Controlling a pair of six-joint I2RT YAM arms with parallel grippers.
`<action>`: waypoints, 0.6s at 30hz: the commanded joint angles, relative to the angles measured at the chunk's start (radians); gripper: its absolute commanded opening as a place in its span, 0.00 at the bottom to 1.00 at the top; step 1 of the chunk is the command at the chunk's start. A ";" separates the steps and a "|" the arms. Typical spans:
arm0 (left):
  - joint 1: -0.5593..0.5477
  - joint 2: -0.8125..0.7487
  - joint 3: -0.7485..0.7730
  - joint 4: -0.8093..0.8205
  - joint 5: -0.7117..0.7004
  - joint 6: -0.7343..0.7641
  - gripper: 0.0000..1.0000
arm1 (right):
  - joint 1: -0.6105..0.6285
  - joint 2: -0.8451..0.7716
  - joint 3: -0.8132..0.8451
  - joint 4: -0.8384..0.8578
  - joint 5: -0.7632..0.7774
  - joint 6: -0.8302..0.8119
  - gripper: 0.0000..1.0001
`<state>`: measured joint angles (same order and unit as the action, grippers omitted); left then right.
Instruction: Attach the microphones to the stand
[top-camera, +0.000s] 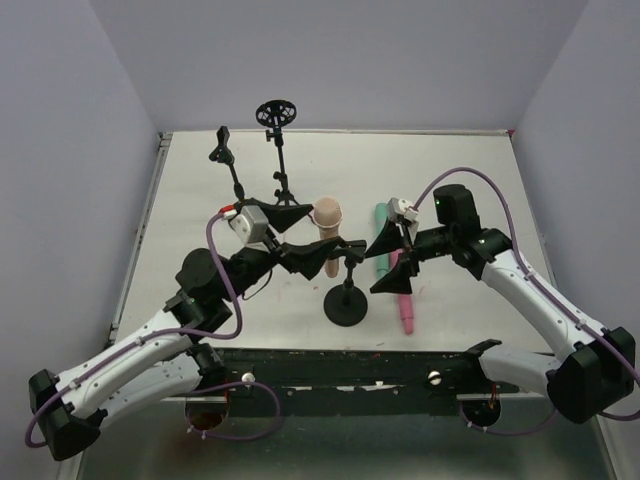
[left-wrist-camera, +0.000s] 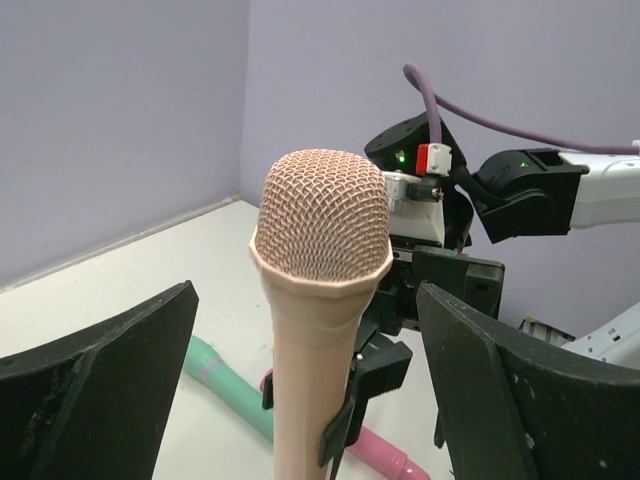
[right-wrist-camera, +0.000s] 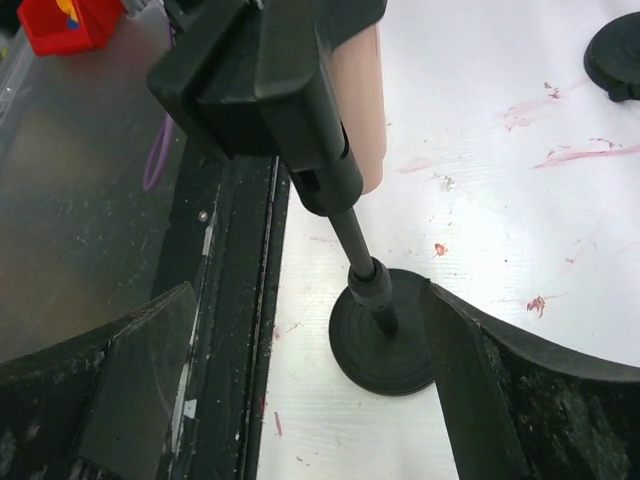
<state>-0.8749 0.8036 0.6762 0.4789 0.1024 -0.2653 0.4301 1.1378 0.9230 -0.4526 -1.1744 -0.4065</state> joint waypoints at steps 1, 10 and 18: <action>-0.004 -0.162 -0.032 -0.216 -0.125 0.069 0.99 | 0.018 0.033 -0.036 0.113 -0.045 -0.040 1.00; -0.001 -0.492 -0.171 -0.502 -0.288 -0.006 0.99 | 0.070 0.122 0.028 0.207 -0.011 -0.011 0.88; -0.003 -0.633 -0.239 -0.530 -0.357 -0.064 0.99 | 0.102 0.139 0.102 0.175 -0.062 0.021 0.79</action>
<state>-0.8745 0.2073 0.4335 -0.0032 -0.1844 -0.2943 0.5110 1.2831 1.0000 -0.2817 -1.1843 -0.3912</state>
